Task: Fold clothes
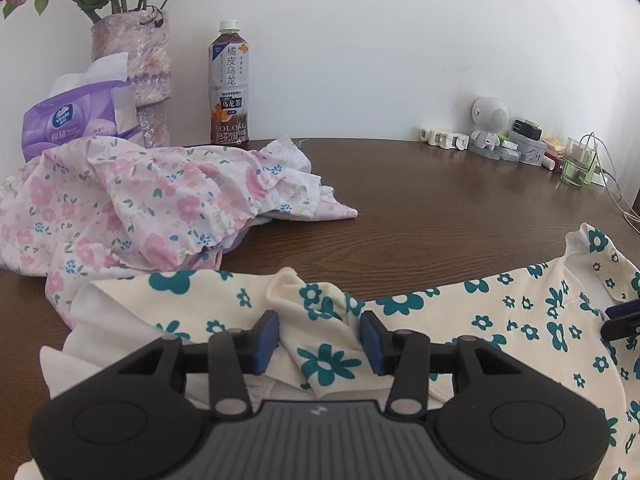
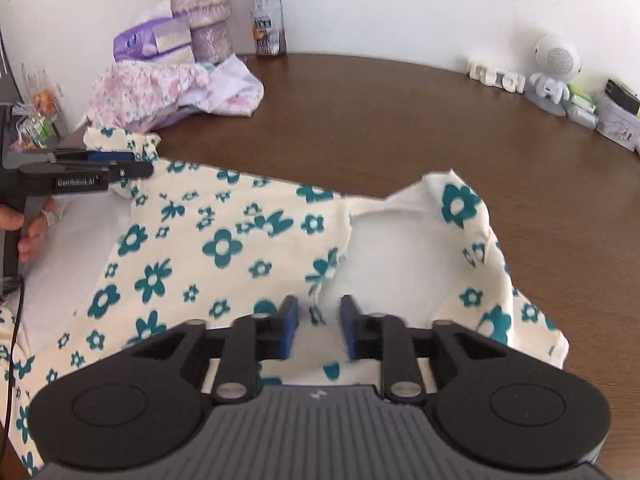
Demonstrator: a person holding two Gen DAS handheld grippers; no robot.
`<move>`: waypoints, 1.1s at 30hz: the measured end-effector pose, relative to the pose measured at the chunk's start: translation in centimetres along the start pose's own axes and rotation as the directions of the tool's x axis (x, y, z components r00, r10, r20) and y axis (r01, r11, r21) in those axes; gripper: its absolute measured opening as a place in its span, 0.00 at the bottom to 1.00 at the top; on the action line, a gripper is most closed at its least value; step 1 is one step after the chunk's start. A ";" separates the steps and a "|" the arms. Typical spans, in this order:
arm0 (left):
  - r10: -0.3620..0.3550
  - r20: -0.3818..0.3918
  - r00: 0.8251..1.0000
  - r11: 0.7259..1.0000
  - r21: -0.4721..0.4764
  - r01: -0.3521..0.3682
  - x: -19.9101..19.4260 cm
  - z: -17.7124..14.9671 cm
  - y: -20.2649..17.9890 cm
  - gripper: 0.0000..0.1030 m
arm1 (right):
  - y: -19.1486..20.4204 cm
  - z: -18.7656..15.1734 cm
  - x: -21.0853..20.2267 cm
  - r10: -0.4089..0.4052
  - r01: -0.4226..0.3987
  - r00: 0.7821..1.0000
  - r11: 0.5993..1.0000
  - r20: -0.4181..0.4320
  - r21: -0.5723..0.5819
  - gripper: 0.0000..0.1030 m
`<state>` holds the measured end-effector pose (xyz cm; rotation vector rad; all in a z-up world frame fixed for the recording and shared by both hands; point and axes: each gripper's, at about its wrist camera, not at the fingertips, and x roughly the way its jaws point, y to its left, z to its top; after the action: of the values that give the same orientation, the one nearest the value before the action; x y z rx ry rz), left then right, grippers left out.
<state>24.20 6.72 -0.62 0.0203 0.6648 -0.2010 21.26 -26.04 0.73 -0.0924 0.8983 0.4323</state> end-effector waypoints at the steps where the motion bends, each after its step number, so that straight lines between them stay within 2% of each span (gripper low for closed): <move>1: -0.001 0.000 1.000 1.000 0.000 0.001 0.0 0.0 0.0 0.42 | 0.1 0.2 0.0 -0.005 0.005 1.000 1.000 -0.002 0.004 0.00; 3: -0.002 0.000 1.000 1.000 0.000 0.002 0.1 0.0 0.0 0.43 | 0.4 0.5 0.0 -0.051 0.051 0.999 0.998 0.003 -0.022 0.00; 5: -0.003 0.000 1.000 1.000 0.000 0.003 0.1 0.0 0.1 0.43 | 0.3 0.9 0.1 -0.072 0.072 0.997 0.997 0.015 -0.004 0.00; 10: -0.013 -0.018 1.000 1.000 -0.026 0.013 -0.1 0.5 0.4 0.43 | 1.2 1.2 1.1 -0.118 0.117 0.993 0.992 -0.007 -0.050 0.01; 12: -0.022 -0.015 1.000 0.999 -0.040 0.022 -0.5 0.9 0.6 0.43 | 1.1 1.4 1.0 -0.079 0.078 0.997 0.997 -0.017 -0.029 0.07; 13: -0.031 -0.010 0.999 0.999 -0.039 0.031 -0.8 1.1 0.6 0.43 | 0.5 1.6 0.6 -0.058 0.058 0.998 0.998 0.005 0.013 0.10; 14: -0.036 -0.008 0.999 0.999 -0.033 0.036 -1.0 1.3 0.5 0.43 | 0.0 2.0 0.3 -0.039 0.038 0.999 0.998 0.027 0.055 0.16; 18: -0.010 -0.012 1.000 1.000 0.000 0.010 -0.6 1.4 0.1 0.43 | -2.2 3.9 1.0 -0.014 0.004 0.998 0.986 0.061 0.168 0.27; 20: 0.004 -0.022 1.000 1.000 0.006 -0.004 -0.1 1.0 0.0 0.44 | -2.4 4.5 2.6 -0.014 0.010 1.000 0.983 0.023 0.182 0.27; 21: 0.002 -0.018 1.000 1.000 0.010 -0.002 0.0 0.9 0.0 0.44 | -2.5 4.7 3.2 -0.004 0.003 1.000 0.982 0.008 0.188 0.21; 22: 0.001 -0.015 1.000 1.000 0.015 -0.001 0.1 0.8 0.0 0.45 | -2.4 4.8 3.9 0.002 -0.001 1.000 0.982 -0.004 0.191 0.11; 23: 0.000 -0.012 1.000 1.000 0.019 0.001 0.1 0.7 0.0 0.37 | -2.1 4.9 4.2 -0.006 0.006 1.000 0.983 -0.002 0.182 0.01; 24: -0.002 -0.008 1.000 1.000 0.023 0.002 0.2 0.6 0.0 0.28 | -1.7 5.0 4.1 -0.028 0.025 1.000 0.987 0.012 0.158 0.01; 25: -0.005 0.000 1.000 1.000 0.020 0.005 0.0 0.7 0.1 0.02 | -1.4 5.2 3.9 -0.047 0.042 0.998 0.990 0.029 0.138 0.01; 28: 0.006 0.017 1.000 1.000 -0.017 -0.006 -0.2 0.7 0.6 0.03 | -1.2 6.2 2.9 -0.053 0.043 0.995 0.993 0.089 0.111 0.01; 33: 0.016 0.017 1.000 0.999 -0.050 -0.015 -0.1 0.7 1.0 0.03 | -1.2 5.4 4.6 -0.086 0.084 0.996 0.995 0.033 0.050 0.02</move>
<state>24.77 7.67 -0.05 -0.0243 0.6522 -0.1697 28.21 -24.30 0.45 -0.0785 0.8666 0.3320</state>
